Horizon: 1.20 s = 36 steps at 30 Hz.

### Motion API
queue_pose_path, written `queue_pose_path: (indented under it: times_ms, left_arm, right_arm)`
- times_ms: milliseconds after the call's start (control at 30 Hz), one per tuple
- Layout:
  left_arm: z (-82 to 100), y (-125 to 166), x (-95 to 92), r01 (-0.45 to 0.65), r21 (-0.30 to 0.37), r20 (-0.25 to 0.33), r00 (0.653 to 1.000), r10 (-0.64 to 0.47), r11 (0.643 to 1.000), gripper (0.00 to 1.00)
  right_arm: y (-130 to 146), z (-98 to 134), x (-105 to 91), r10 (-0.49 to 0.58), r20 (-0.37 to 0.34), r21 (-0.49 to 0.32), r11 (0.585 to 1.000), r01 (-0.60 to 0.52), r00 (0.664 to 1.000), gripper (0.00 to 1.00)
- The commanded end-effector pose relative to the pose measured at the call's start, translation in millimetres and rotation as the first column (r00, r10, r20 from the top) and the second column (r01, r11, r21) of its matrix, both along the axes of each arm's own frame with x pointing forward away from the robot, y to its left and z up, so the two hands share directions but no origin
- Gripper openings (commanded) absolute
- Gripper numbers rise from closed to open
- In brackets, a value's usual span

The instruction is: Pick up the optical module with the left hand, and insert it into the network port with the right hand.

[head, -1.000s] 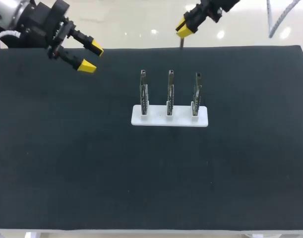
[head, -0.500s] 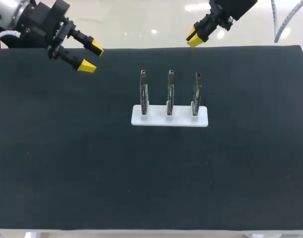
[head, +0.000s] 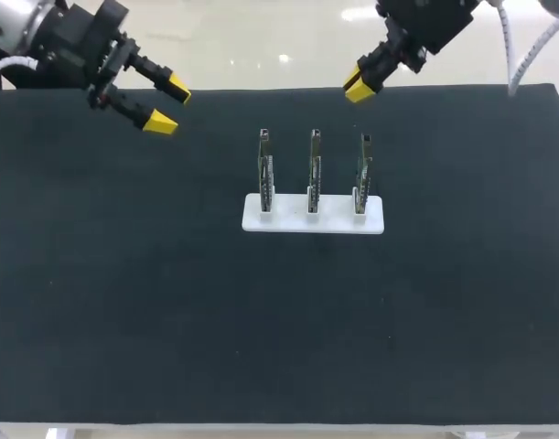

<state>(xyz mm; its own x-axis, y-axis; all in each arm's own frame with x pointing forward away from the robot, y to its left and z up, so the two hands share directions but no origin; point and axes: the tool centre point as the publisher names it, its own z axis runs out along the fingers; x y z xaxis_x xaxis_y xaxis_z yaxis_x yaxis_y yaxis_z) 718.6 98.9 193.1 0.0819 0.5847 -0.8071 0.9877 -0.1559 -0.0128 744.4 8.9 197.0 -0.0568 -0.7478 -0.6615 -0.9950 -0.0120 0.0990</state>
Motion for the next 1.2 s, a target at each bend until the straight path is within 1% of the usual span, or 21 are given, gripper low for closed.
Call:
queue_pose_path:
  times_ms: [33, 600, 1200]
  left_arm:
    - [0.0, 0, 0.8, 0.001, 0.003, -0.001, 1.000, -0.001, 1.000, 1.00]
    - [0.0, 0, 0.8, 0.001, 0.003, -0.001, 1.000, -0.001, 1.000, 1.00]
    - [0.0, 0, 0.8, 0.001, 0.003, -0.001, 1.000, -0.001, 1.000, 1.00]
  right_arm:
    - [-3, -1, -8.5, -0.018, 0.010, 0.001, 1.000, 0.018, 1.000, 0.00]
    - [-15, -6, -16.8, -0.057, -0.002, -0.011, 0.998, 0.057, 0.998, 0.00]
    - [-17, -12, -16.4, -0.066, 0.010, -0.006, 0.998, 0.066, 0.998, 0.00]
